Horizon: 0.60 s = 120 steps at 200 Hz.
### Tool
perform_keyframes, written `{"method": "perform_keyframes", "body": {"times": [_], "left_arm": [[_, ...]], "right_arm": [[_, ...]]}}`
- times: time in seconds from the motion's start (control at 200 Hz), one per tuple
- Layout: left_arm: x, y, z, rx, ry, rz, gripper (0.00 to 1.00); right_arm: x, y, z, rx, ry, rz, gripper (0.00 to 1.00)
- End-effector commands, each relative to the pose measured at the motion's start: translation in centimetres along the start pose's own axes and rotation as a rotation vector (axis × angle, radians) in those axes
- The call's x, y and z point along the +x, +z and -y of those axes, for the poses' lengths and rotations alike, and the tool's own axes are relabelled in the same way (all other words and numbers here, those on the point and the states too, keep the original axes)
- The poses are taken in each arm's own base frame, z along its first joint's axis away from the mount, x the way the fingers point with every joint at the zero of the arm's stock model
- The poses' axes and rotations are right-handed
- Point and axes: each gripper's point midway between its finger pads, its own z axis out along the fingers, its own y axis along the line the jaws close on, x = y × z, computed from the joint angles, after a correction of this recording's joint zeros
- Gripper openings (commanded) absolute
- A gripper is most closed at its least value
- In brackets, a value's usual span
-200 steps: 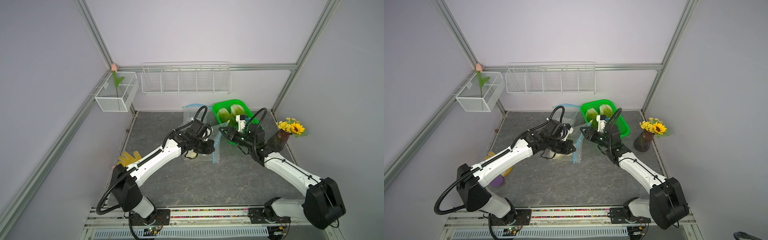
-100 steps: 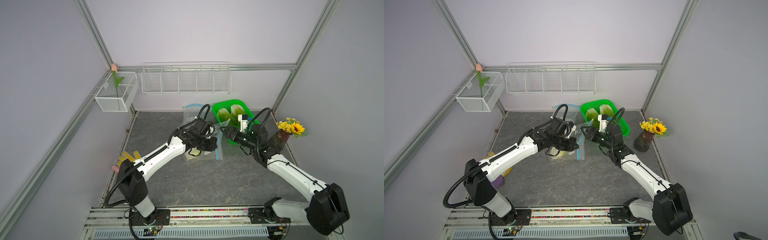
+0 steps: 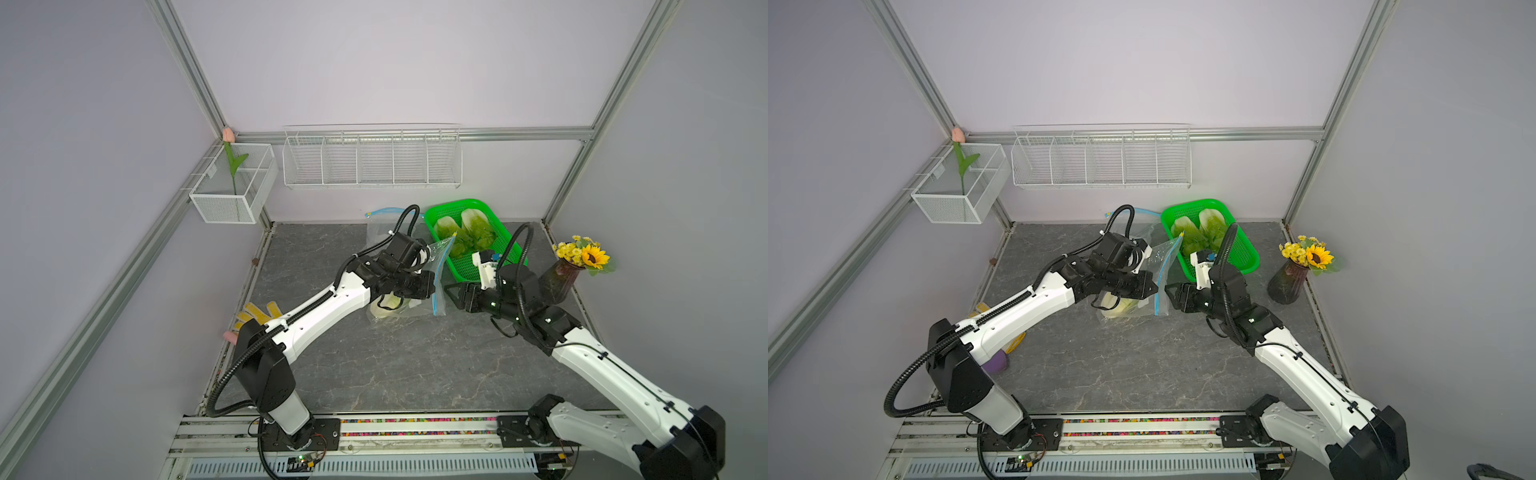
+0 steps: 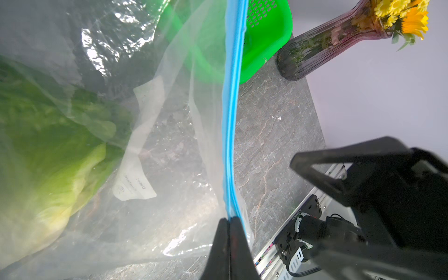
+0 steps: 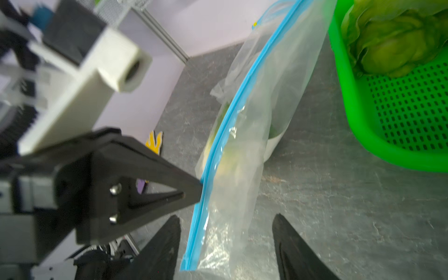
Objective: Open the zip-top bag and take out the chinese cabbages
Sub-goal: Open the zipper of the food storage bag at the center of the board.
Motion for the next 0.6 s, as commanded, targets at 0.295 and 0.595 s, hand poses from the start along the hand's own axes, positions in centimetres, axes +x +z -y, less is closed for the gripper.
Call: {"method": "perform_keyframes", "body": {"times": [0.295,0.595], "left_arm": [[-1.2,-0.4,0.4,0.002,0.008,0.029,0.00],[-1.2,-0.3,0.4,0.007,0.005,0.026,0.00]], "right_arm": [[-0.1,1.7,-2.2,-0.028,-0.102,-0.055,0.60],[0.2,3.0,-2.2,-0.029,-0.096,-0.087,0.55]]}}
